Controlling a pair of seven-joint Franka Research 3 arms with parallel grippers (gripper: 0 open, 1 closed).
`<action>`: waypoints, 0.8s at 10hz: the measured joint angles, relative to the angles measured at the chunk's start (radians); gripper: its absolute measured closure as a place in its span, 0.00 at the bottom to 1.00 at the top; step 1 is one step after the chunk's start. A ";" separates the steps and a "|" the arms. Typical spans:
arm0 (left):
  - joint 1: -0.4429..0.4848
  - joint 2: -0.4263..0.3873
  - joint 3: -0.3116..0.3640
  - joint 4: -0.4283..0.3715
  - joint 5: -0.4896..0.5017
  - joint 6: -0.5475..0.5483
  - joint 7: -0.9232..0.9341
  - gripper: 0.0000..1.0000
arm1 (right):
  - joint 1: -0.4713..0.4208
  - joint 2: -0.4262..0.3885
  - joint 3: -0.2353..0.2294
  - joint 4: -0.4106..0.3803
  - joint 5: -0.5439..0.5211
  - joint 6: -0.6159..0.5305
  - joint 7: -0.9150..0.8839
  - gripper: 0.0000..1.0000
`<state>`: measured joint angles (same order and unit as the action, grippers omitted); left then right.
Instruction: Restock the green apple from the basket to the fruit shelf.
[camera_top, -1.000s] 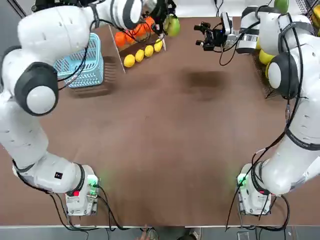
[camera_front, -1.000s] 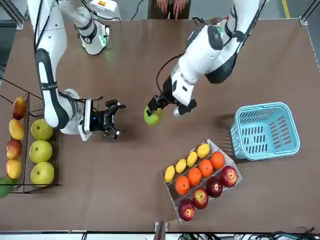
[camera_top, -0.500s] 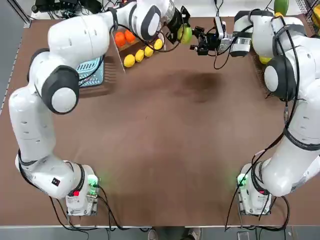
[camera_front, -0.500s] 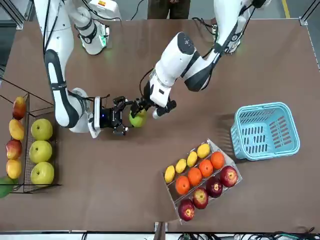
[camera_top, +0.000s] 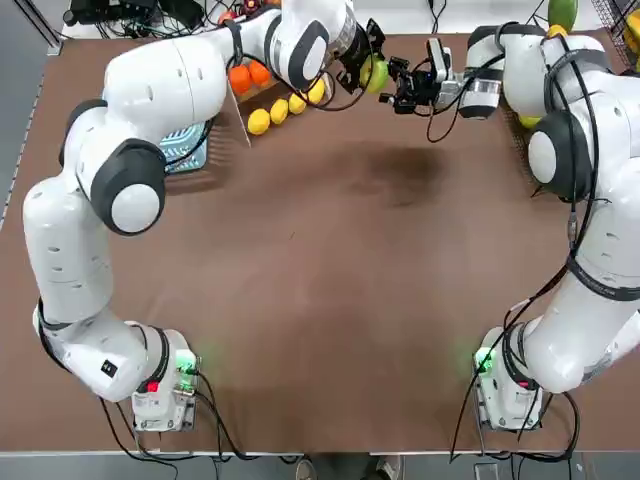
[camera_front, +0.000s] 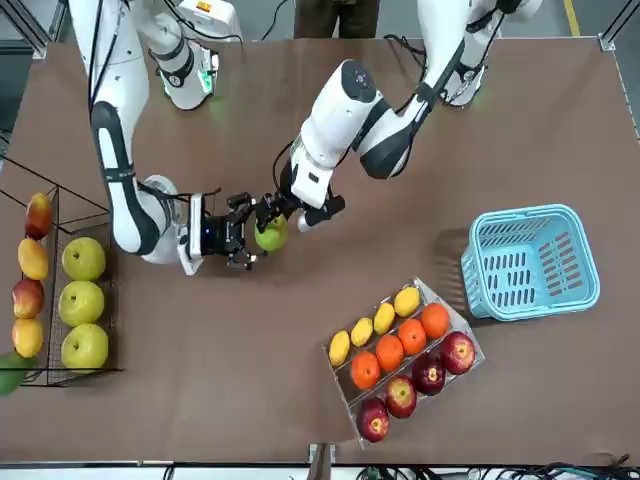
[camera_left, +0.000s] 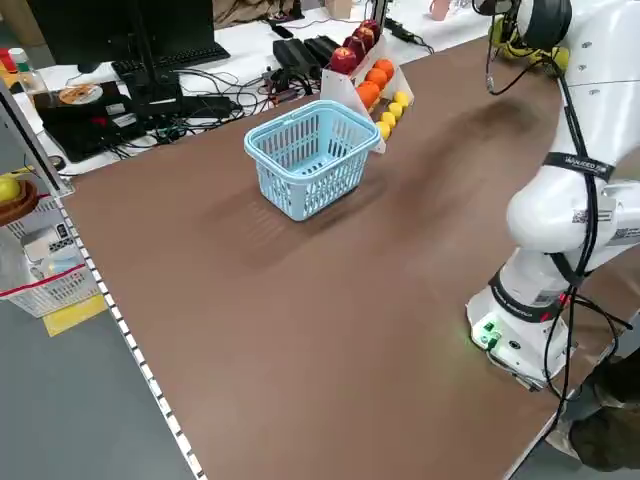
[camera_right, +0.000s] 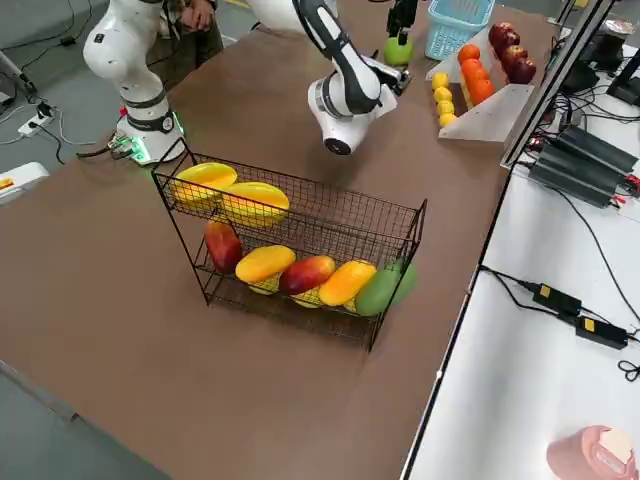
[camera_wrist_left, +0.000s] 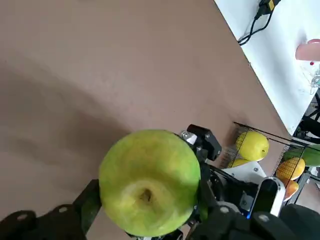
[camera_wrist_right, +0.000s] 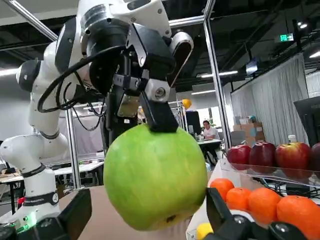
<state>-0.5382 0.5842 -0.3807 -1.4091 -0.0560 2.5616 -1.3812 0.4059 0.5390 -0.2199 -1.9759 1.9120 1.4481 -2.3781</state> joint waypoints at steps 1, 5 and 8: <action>-0.006 0.000 0.000 0.000 0.000 0.000 0.000 0.18 | -0.001 0.000 0.008 0.000 0.001 0.000 0.000 0.00; -0.023 -0.001 0.002 0.004 0.000 -0.003 -0.014 0.18 | -0.003 0.001 0.043 0.000 0.017 -0.002 0.000 0.11; -0.024 -0.001 0.001 0.006 0.000 -0.003 -0.015 0.16 | -0.005 0.001 0.043 0.000 0.018 -0.011 0.000 0.12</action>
<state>-0.5623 0.5834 -0.3794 -1.4030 -0.0557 2.5588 -1.3958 0.4010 0.5398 -0.1764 -1.9758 1.9301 1.4370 -2.3781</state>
